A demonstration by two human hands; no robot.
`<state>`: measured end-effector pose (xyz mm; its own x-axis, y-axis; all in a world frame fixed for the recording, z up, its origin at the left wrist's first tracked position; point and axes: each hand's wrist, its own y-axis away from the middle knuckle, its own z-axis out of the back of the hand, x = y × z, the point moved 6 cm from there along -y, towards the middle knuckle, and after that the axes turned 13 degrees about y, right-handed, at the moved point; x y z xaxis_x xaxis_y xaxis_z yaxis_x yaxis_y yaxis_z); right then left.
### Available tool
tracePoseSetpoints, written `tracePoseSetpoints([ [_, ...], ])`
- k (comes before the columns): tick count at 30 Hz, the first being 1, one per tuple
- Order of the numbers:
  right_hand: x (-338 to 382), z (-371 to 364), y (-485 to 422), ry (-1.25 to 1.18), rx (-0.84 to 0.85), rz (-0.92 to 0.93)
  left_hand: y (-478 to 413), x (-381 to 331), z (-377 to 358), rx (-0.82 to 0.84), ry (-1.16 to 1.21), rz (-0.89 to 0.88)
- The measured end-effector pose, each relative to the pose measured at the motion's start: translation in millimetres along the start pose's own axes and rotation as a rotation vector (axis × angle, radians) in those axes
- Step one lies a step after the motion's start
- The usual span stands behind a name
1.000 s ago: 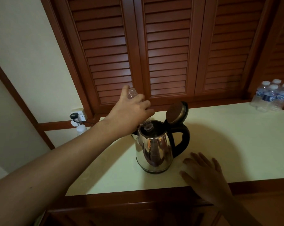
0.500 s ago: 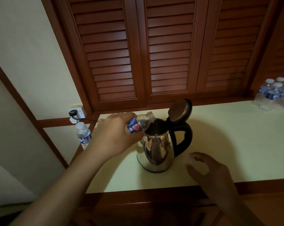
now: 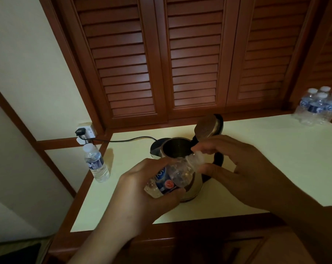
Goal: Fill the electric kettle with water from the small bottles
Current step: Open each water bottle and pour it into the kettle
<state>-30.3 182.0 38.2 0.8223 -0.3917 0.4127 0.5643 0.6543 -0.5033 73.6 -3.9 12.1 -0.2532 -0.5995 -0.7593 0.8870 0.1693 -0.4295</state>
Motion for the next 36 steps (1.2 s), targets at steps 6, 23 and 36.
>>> tracePoseSetpoints([
  [6,8.8,9.9,-0.7,-0.071,0.017,0.080,-11.2,-9.3,-9.4,0.143,0.234,0.062],
  [23,-61.2,93.9,-17.6,0.209,-0.048,0.275,-73.4,-46.5,-193.4,0.858,1.559,0.532],
  [36,-299.1,199.1,17.3,0.520,0.189,-0.428,-184.7,-108.8,-353.7,0.019,0.065,-0.064],
])
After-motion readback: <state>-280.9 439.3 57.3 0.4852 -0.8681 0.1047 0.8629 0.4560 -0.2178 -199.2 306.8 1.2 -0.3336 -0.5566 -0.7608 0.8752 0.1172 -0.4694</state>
